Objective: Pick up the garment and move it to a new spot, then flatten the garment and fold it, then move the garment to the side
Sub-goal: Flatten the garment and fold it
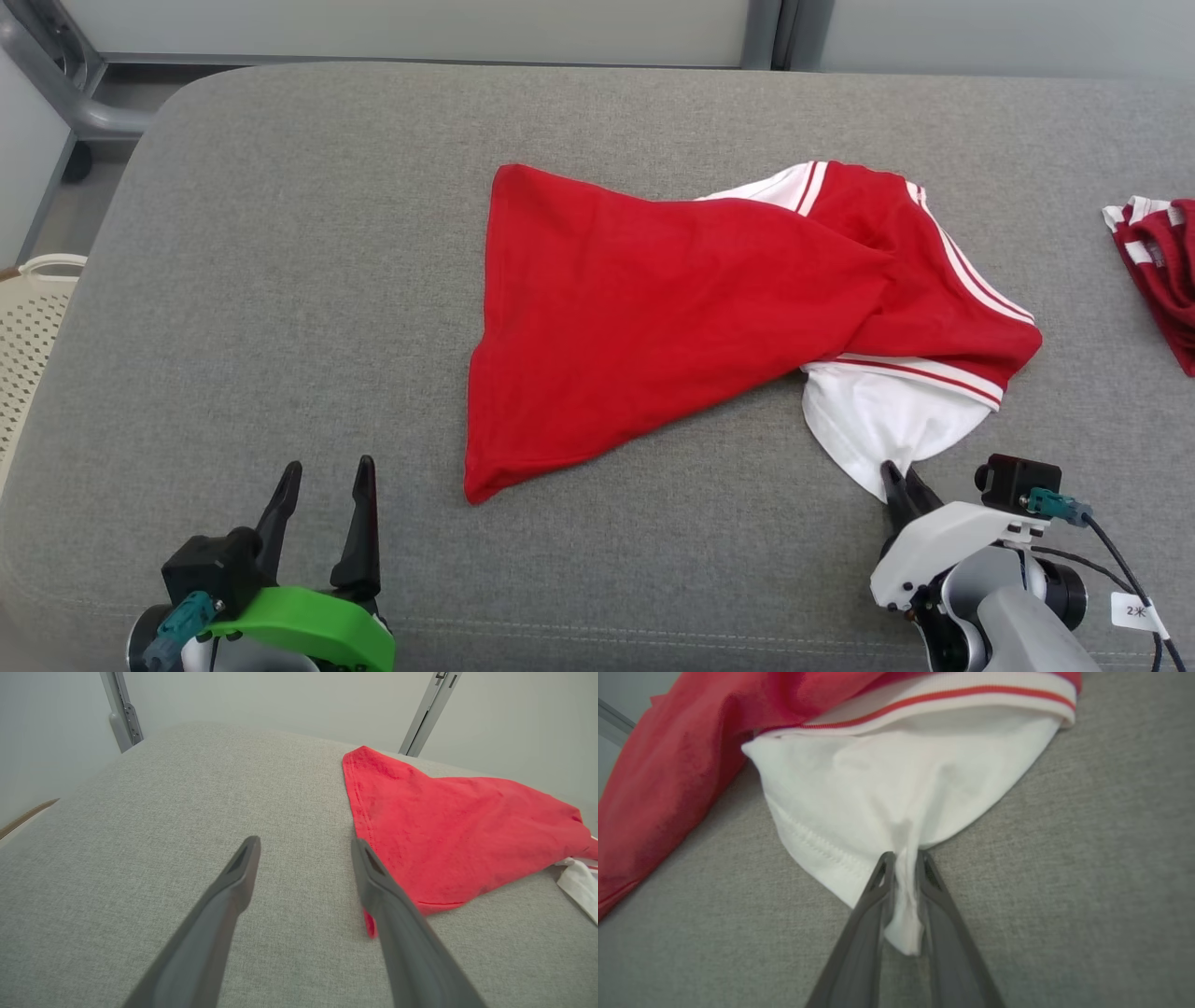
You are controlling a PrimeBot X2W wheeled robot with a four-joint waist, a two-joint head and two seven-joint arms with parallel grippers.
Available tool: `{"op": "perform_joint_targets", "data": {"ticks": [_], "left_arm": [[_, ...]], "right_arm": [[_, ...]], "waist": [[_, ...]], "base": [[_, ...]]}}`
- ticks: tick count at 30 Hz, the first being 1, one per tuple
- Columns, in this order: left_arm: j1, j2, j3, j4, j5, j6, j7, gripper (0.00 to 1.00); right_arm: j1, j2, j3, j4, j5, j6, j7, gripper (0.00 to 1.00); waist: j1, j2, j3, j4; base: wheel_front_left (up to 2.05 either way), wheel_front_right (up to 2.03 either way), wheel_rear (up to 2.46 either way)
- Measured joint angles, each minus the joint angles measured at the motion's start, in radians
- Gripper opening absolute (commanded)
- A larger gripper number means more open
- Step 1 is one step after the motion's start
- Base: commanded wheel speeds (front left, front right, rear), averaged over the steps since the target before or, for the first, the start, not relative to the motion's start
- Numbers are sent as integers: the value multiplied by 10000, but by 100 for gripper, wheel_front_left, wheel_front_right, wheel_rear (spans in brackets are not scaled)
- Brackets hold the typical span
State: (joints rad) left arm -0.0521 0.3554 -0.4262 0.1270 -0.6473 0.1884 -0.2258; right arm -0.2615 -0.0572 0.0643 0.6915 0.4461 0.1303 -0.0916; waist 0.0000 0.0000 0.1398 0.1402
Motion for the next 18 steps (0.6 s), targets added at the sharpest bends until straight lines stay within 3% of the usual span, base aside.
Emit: {"op": "perform_joint_targets", "data": {"ticks": [2, 11, 18], "left_arm": [[-1, -4, 0, 29, 0, -2, -4, 100], [-4, -82, -17, 35, -36, -52, -56, 100], [3, -222, -128, -73, -178, -127, -59, 100]], "right_arm": [[-133, 27, 12, 199, -50, 4, -73, 0], [-294, 50, -268, 84, 104, 12, -326, 0], [470, -899, -748, -1578, 196, 10, 518, 0]], "waist": [[0, 0, -4, 7], [0, 0, -86, -132], [0, 0, -146, -467]], "base": [[0, 0, 0], [0, 0, 0], [0, 0, 0]]}}
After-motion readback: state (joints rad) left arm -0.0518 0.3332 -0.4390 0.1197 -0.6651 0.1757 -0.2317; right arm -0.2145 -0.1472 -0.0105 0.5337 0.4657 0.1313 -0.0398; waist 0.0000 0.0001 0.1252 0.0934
